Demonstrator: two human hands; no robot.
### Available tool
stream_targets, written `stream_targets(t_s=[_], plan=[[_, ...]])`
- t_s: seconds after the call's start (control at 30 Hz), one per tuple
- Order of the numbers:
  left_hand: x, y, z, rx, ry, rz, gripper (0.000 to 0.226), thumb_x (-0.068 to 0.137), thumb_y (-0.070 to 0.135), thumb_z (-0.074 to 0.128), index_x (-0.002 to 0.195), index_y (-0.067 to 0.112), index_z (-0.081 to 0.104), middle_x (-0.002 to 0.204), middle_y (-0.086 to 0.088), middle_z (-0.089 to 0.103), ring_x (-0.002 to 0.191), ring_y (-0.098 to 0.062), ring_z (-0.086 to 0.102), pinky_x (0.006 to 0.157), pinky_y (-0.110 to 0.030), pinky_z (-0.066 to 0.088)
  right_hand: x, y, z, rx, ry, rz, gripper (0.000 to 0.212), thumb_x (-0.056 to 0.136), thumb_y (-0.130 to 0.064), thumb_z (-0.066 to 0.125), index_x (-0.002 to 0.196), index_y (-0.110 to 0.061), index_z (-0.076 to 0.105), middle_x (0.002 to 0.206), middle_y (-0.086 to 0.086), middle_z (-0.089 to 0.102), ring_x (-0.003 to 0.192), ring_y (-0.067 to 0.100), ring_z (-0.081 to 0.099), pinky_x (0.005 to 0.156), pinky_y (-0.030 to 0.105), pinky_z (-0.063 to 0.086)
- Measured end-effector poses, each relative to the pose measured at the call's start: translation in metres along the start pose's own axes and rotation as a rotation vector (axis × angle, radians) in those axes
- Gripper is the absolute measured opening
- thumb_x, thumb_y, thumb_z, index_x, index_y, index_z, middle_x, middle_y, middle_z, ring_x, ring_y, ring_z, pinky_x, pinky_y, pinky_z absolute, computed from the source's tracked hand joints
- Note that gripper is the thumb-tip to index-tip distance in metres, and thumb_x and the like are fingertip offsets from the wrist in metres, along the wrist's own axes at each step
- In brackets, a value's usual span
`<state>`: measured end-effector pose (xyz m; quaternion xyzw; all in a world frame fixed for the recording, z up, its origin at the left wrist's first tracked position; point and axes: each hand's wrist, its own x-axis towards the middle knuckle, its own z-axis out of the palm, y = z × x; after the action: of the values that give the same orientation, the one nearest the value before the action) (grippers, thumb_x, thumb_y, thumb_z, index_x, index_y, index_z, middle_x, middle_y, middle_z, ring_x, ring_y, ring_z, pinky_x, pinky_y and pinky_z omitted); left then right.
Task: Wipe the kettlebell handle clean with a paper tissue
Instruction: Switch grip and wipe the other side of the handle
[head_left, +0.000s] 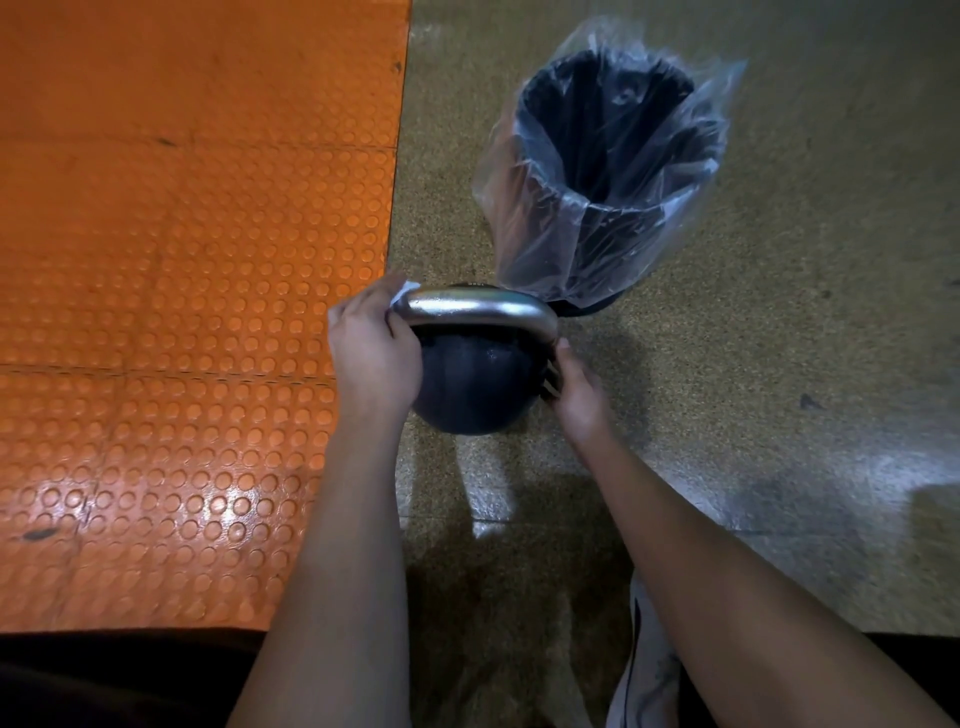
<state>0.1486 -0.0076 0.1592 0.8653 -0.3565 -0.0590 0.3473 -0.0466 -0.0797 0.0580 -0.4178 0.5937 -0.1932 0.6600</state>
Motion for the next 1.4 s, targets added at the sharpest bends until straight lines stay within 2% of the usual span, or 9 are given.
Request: stream_targets(t_s=[0.17,0.27,0.4,0.63,0.77,0.9,1.03,1.13,1.4], plan=[[-0.018,0.011,0.013,-0.017,0.141,0.030,0.048,0.084,-0.005,0.045,0.119,0.014,0.071,0.123,-0.003,0.070,0.110,-0.027,0.053,0.096,-0.013,0.027,0.000,0.000,0.001,0.022,0.011,0.020,0.103,0.062,-0.100,0.056,0.141,-0.035,0.063,0.146,0.002,0.062,0.136,0.028,0.055,0.116,0.059,0.041],[-0.021,0.002,0.014,-0.041,0.195,0.014,0.050,0.082,-0.008,0.045,0.121,0.011,0.070,0.123,-0.006,0.070,0.111,-0.026,0.053,0.097,-0.017,0.029,-0.005,-0.001,0.002,0.009,0.008,0.015,0.090,0.075,-0.095,0.052,0.142,-0.036,0.061,0.148,-0.001,0.059,0.136,0.025,0.052,0.117,0.057,0.039],[-0.018,0.011,0.018,-0.045,0.197,-0.009,0.045,0.085,-0.004,0.046,0.119,0.011,0.071,0.124,-0.003,0.070,0.109,-0.027,0.053,0.094,-0.015,0.028,0.001,0.006,0.003,0.010,0.018,0.013,0.084,0.062,-0.103,0.052,0.127,-0.051,0.067,0.145,-0.001,0.063,0.136,0.027,0.055,0.116,0.058,0.042],[-0.029,0.007,0.026,-0.064,0.264,-0.028,0.053,0.083,-0.005,0.042,0.129,0.009,0.065,0.134,-0.004,0.064,0.109,-0.026,0.051,0.098,-0.015,0.030,-0.003,0.001,0.003,0.026,0.017,-0.002,0.089,0.073,-0.088,0.052,0.141,-0.033,0.063,0.145,0.003,0.063,0.135,0.028,0.056,0.117,0.057,0.041],[-0.032,0.016,0.029,-0.063,0.274,0.025,0.053,0.082,-0.006,0.043,0.128,0.008,0.066,0.132,-0.004,0.065,0.109,-0.028,0.051,0.099,-0.031,0.043,0.000,0.002,0.003,0.043,0.016,0.027,0.091,0.067,-0.093,0.056,0.138,-0.037,0.064,0.144,0.002,0.064,0.134,0.028,0.057,0.116,0.058,0.042],[-0.033,0.005,0.030,-0.072,0.296,-0.054,0.055,0.084,-0.007,0.043,0.132,0.009,0.063,0.136,-0.004,0.062,0.108,-0.031,0.050,0.098,-0.020,0.034,-0.001,0.003,0.003,0.039,0.023,0.009,0.075,0.068,-0.096,0.055,0.125,-0.049,0.068,0.144,0.000,0.064,0.135,0.027,0.056,0.116,0.059,0.042],[-0.032,0.014,0.031,-0.090,0.291,0.003,0.056,0.082,-0.008,0.044,0.131,0.009,0.064,0.135,-0.002,0.063,0.109,-0.023,0.046,0.100,-0.029,0.041,-0.001,0.002,0.002,0.026,0.012,0.006,0.084,0.075,-0.088,0.055,0.141,-0.036,0.063,0.145,0.003,0.063,0.136,0.027,0.056,0.116,0.057,0.042],[-0.044,0.014,0.034,-0.090,0.326,0.011,0.057,0.082,-0.011,0.045,0.134,0.008,0.061,0.137,-0.002,0.061,0.108,-0.017,0.041,0.098,-0.021,0.037,0.000,-0.001,0.000,0.060,-0.002,0.003,0.073,0.091,-0.072,0.056,0.146,-0.023,0.060,0.144,0.007,0.064,0.135,0.028,0.057,0.118,0.055,0.042],[-0.042,0.017,0.036,-0.085,0.335,0.047,0.059,0.079,-0.013,0.046,0.132,0.008,0.063,0.136,-0.002,0.062,0.109,-0.029,0.050,0.101,-0.021,0.038,-0.004,-0.004,0.002,0.089,0.008,0.020,0.070,0.090,-0.071,0.059,0.142,-0.025,0.063,0.137,0.003,0.066,0.132,0.027,0.058,0.117,0.055,0.042]])
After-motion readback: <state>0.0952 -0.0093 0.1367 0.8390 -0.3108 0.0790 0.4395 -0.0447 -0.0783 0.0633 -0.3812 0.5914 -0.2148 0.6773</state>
